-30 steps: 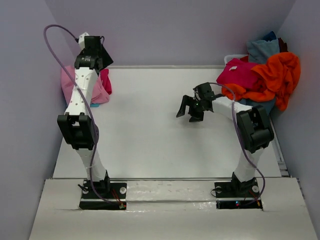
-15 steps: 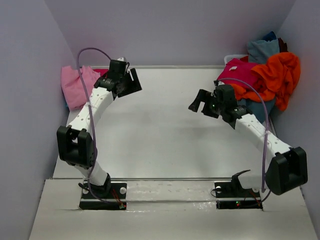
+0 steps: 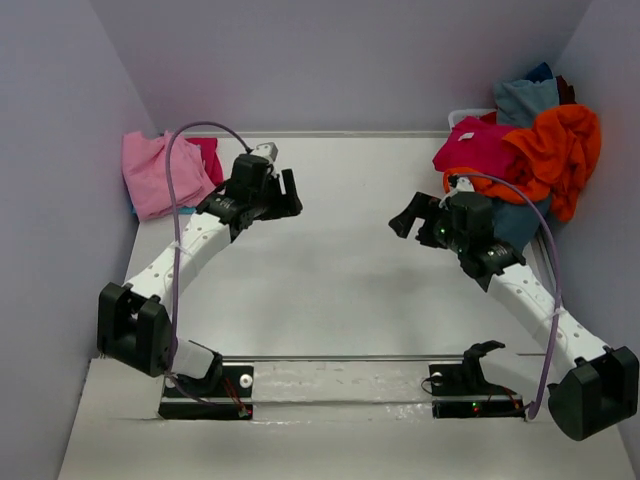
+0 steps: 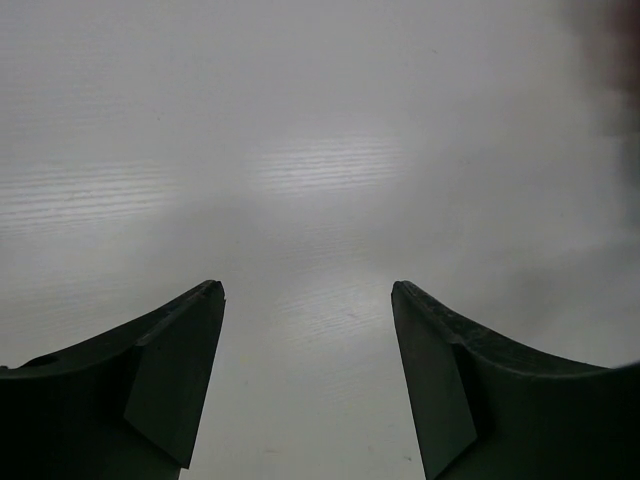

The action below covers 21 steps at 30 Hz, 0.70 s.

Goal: Fold and stack the t-shirts
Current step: Reset both arms

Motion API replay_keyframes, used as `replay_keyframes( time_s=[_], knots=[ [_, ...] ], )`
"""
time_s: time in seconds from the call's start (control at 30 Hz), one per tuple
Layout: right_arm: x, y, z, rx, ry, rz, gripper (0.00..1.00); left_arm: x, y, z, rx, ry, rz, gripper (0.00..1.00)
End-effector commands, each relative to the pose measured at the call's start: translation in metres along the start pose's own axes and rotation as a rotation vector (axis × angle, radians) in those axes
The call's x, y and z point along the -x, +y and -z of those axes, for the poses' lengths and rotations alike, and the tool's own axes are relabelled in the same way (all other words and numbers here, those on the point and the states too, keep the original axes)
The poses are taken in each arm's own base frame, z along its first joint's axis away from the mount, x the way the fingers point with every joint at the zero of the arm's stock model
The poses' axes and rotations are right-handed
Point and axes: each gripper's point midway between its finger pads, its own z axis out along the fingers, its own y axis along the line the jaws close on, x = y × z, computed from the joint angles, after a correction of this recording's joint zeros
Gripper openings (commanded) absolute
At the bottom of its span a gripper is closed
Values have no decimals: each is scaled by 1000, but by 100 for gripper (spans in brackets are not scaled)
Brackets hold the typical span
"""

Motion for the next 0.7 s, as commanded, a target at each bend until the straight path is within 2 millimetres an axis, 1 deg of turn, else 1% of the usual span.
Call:
replay_keyframes(
  time_s=[0.0,0.1,0.23,0.33,0.4,0.57,0.6,0.67],
  knots=[
    [14,2,-5,8,-66,31,100,2,-21,4,-27,7,-137,80],
    [10,0,-9,2,-52,35,100,-3,-33,9,-83,16,-146,81],
    [10,-1,-8,-3,-47,40,100,-14,-50,8,-141,39,-140,81],
    [11,0,-7,-2,-47,45,100,-15,-51,7,-147,38,-118,81],
    [14,2,-5,3,-49,53,100,-20,-55,5,-159,45,-113,81],
    [16,5,-1,13,-43,78,100,-18,-59,3,-177,36,-89,81],
    [15,5,-1,11,-36,80,100,-19,-64,4,-193,35,-90,81],
    [16,3,-1,-2,-37,83,100,-21,-69,4,-203,41,-91,81]
  ],
)
